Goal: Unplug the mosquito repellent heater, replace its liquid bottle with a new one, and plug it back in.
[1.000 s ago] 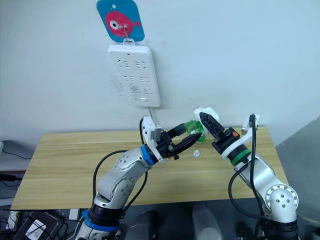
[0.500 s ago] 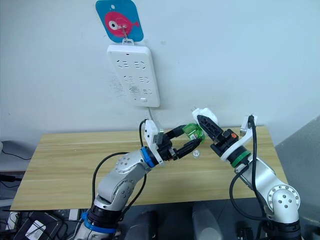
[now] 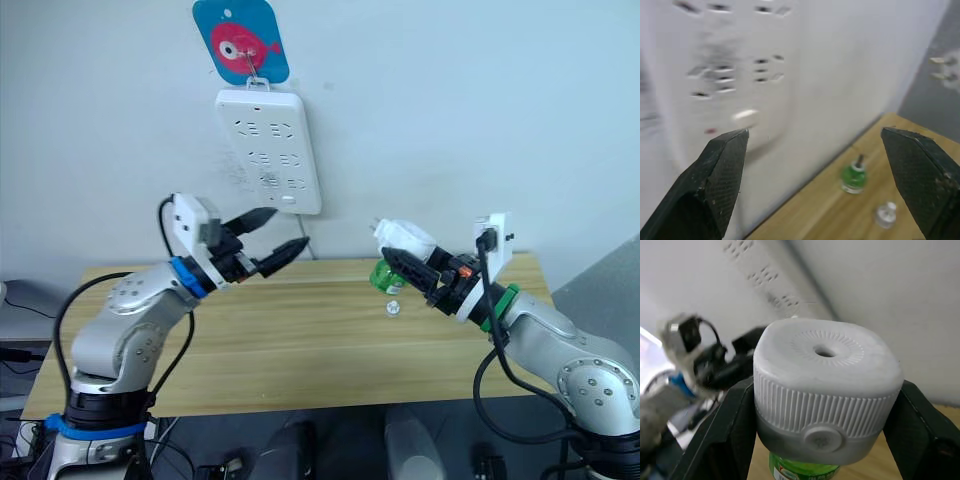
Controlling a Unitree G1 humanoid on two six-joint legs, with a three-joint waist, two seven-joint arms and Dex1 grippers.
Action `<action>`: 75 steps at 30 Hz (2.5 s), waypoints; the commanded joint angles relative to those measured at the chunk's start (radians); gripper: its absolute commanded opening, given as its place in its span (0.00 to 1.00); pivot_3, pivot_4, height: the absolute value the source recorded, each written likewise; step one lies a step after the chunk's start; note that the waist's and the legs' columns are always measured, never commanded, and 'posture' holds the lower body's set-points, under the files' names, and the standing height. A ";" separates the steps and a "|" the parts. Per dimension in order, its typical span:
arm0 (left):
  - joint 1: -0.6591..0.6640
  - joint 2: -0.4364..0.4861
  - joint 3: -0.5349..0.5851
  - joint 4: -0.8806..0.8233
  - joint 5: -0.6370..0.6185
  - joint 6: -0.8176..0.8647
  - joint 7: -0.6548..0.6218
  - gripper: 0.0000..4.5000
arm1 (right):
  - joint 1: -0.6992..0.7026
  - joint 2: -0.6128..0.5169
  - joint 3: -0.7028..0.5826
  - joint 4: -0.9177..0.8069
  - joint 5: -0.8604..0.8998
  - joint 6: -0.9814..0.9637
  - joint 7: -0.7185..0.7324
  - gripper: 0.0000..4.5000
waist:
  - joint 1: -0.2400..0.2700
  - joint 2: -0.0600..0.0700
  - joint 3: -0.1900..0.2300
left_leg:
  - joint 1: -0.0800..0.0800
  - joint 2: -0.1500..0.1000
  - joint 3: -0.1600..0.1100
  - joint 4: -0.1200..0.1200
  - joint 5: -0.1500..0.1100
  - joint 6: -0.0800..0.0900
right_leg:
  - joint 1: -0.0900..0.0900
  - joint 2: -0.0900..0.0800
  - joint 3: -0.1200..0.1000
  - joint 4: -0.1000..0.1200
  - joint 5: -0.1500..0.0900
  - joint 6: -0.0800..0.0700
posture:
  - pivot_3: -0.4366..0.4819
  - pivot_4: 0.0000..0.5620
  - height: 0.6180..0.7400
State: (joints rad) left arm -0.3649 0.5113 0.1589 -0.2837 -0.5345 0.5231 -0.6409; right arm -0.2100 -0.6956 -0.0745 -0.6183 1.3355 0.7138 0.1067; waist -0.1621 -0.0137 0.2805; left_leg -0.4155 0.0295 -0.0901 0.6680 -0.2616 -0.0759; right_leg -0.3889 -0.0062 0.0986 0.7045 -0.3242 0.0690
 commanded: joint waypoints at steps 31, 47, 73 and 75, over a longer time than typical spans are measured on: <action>-0.391 0.051 -0.099 0.444 0.096 -0.179 -0.354 1.00 | -0.032 0.058 0.051 -0.101 -0.232 0.017 0.176 0.69 | 0.020 0.000 0.000 | -0.001 -0.001 -0.002 0.002 0.000 -0.001 | 0.000 -0.001 -0.002 0.001 0.000 0.000 | 0.24 0.41 1.00; -0.404 -0.012 -0.085 0.471 0.125 -0.198 -0.271 0.32 | -0.207 0.166 0.140 -0.075 -0.403 0.057 0.066 0.69 | 0.023 0.000 0.000 | -0.002 -0.002 -0.003 0.005 0.001 -0.001 | 0.000 -0.002 -0.003 0.002 0.000 0.000 | 0.24 0.40 1.00; -0.385 -0.006 -0.071 0.444 0.121 -0.177 -0.254 0.31 | -0.395 0.376 0.249 0.084 -0.897 0.051 0.024 0.69 | 0.018 -0.001 0.000 | -0.002 -0.002 -0.005 0.009 0.001 -0.002 | 0.000 -0.002 -0.004 0.008 0.001 0.000 | 0.25 0.39 1.00; -0.386 -0.006 -0.071 0.445 0.120 -0.176 -0.254 0.31 | -0.390 0.377 0.253 0.080 -0.910 0.048 0.035 0.69 | 0.018 -0.001 0.000 | -0.002 -0.002 -0.005 0.009 0.001 -0.002 | 0.000 -0.002 -0.004 0.009 0.001 0.000 | 0.25 0.39 1.00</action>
State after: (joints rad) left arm -0.7450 0.5042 0.0743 0.1902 -0.4202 0.3502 -0.9265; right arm -0.5823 -0.3282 0.1839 -0.5020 0.4432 0.7779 0.1309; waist -0.1439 -0.0145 0.2800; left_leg -0.4176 0.0273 -0.0954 0.6774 -0.2606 -0.0775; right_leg -0.3890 -0.0077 0.0950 0.7131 -0.3234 0.0694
